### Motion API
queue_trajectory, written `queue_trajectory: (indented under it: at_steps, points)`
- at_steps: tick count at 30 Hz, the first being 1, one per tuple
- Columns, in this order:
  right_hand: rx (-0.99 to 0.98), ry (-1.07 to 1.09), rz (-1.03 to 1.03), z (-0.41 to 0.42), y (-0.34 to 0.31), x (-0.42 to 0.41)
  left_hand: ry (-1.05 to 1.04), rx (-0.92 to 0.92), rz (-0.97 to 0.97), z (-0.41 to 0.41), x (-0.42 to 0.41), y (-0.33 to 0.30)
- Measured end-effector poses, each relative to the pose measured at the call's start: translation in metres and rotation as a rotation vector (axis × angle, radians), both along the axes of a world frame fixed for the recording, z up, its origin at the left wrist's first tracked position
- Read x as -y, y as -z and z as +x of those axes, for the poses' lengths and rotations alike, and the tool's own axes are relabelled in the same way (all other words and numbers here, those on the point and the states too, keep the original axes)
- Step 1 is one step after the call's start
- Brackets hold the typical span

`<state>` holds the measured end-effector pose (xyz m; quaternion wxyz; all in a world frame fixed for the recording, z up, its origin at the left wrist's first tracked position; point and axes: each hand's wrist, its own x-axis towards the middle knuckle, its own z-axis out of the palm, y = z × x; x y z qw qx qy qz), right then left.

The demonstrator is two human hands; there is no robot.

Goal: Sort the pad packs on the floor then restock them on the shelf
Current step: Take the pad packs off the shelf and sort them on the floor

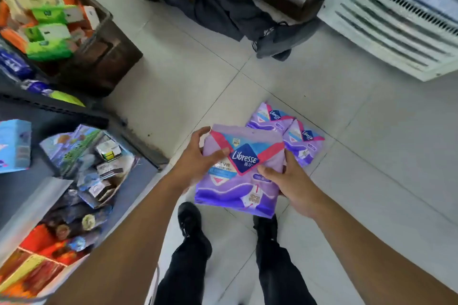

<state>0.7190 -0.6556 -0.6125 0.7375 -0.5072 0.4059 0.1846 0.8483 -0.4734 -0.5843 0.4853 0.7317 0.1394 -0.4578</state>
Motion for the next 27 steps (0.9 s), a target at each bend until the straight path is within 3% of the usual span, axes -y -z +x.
queue_trajectory:
  at_steps: [4,14,27]
  points:
    - [-0.122,0.146,-0.021,0.0,0.034,-0.002,0.1,-0.081,0.011,0.014,0.015,0.038]
    - [-0.373,0.399,-0.19,0.016,0.168,-0.035,0.406,0.016,0.18,0.054,0.017,0.183]
    - [-0.536,0.343,-0.319,0.015,0.417,-0.034,0.648,0.155,0.277,0.046,0.044,0.421]
